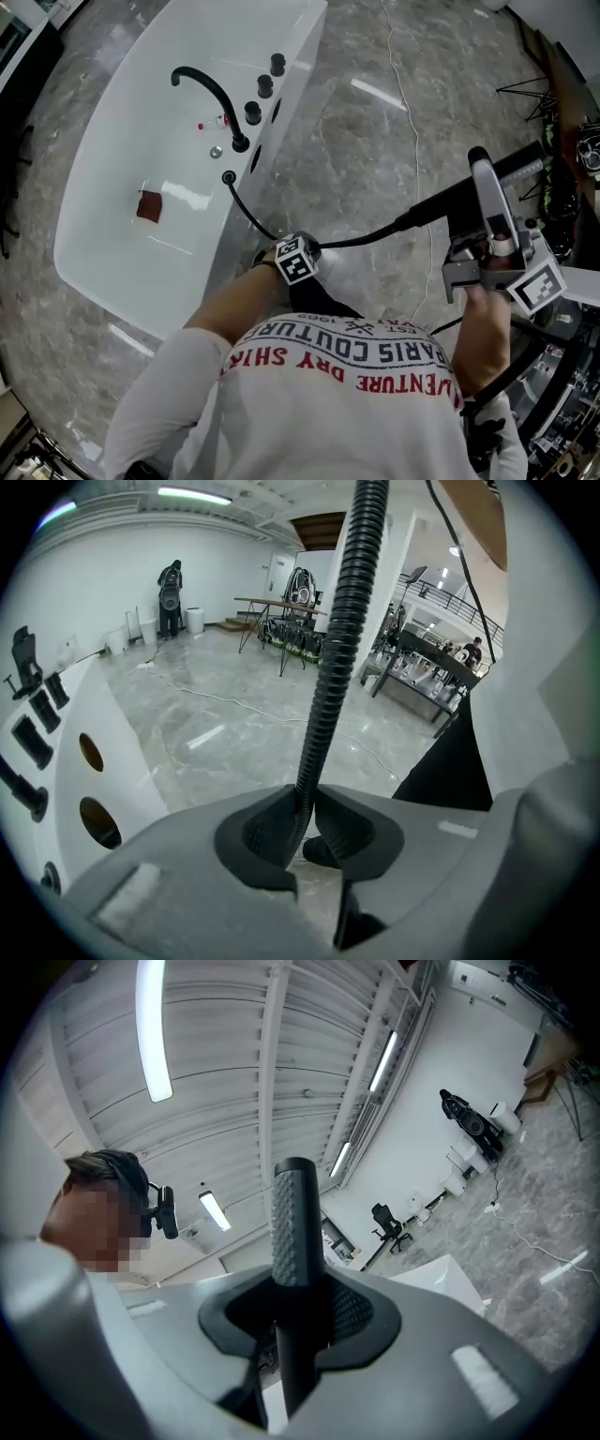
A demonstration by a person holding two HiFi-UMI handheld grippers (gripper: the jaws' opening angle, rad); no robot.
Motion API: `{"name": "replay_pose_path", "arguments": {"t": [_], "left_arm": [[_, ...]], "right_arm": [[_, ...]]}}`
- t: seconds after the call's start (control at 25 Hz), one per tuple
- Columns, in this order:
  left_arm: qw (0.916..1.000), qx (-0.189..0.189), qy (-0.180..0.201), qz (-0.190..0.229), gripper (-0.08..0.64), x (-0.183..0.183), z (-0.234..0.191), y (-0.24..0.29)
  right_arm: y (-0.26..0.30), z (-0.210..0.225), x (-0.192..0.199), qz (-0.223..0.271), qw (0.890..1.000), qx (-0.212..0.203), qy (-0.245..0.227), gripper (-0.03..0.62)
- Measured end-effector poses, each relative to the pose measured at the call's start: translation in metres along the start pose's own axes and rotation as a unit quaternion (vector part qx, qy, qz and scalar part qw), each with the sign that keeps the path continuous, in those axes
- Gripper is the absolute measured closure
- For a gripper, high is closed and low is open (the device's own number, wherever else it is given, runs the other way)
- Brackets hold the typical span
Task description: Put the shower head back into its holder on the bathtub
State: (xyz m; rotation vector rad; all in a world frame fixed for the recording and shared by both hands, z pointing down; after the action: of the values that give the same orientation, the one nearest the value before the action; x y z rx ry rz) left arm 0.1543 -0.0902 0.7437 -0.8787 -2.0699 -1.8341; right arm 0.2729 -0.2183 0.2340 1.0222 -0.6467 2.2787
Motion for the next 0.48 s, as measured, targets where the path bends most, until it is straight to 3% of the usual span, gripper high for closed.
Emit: {"name": "replay_pose_path", "arguments": {"t": [0.24, 0.48], "left_arm": [[0.9999, -0.007, 0.008, -0.006, 0.497, 0.016, -0.001, -0.016], [0.9992, -0.037, -0.014, 0.000, 0.497, 0.037, -0.005, -0.045]], "right_arm": [[-0.006, 0.012, 0.006, -0.002, 1.000, 0.022, -0.009, 0.479], [-0.011, 0.025, 0.035, -0.062, 0.993, 0.078, -0.069, 0.479]]}}
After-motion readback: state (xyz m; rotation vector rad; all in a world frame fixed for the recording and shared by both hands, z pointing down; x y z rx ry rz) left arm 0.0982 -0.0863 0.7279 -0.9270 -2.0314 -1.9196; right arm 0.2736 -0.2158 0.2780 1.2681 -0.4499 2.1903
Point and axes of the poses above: the fingertips, and each gripper's own axes: y forward along the fingers, z to its right, x out of its underside, the point moved 2 cm from there along -y, backward along the fingers, and after that the axes turned 5 degrees about -x, right-handed, at the moved point
